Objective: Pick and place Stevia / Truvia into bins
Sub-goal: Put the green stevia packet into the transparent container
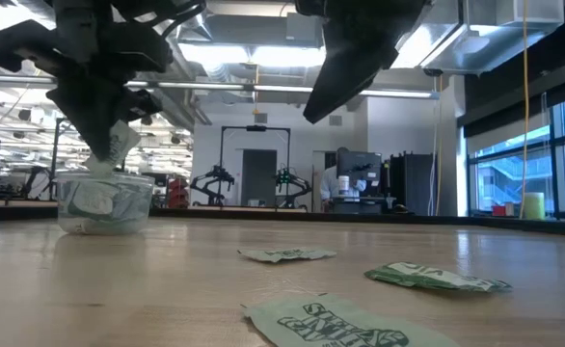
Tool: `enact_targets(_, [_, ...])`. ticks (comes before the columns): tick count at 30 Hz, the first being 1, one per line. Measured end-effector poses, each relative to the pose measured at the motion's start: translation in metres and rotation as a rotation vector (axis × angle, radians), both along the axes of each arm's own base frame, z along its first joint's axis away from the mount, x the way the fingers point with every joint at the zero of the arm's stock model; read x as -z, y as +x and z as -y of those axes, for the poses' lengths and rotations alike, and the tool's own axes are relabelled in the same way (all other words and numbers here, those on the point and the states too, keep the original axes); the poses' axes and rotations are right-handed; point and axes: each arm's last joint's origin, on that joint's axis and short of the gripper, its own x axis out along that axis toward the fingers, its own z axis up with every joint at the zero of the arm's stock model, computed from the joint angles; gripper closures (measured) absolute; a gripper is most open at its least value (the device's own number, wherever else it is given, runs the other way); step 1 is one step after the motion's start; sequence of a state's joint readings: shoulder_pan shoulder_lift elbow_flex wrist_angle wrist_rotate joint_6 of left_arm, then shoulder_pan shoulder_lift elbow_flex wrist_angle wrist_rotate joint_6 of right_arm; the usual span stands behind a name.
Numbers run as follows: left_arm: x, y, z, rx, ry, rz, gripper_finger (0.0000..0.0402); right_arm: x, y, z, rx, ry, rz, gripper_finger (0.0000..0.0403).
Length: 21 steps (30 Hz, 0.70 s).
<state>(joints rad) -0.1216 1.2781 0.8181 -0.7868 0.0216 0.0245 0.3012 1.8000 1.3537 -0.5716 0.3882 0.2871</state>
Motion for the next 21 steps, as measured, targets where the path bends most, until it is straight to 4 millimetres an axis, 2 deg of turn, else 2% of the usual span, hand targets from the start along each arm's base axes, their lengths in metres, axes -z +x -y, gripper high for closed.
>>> enact_targets(14, [0.013,0.006,0.006,-0.001,0.039,-0.058,0.0396,0.000,0.000,0.000,-0.002,-0.002,-0.001,0.0250])
enact_targets(21, [0.013,0.005,0.008,0.038,-0.002,-0.068,0.0393,0.000,0.000,0.000,-0.003,-0.002,-0.001,0.0250])
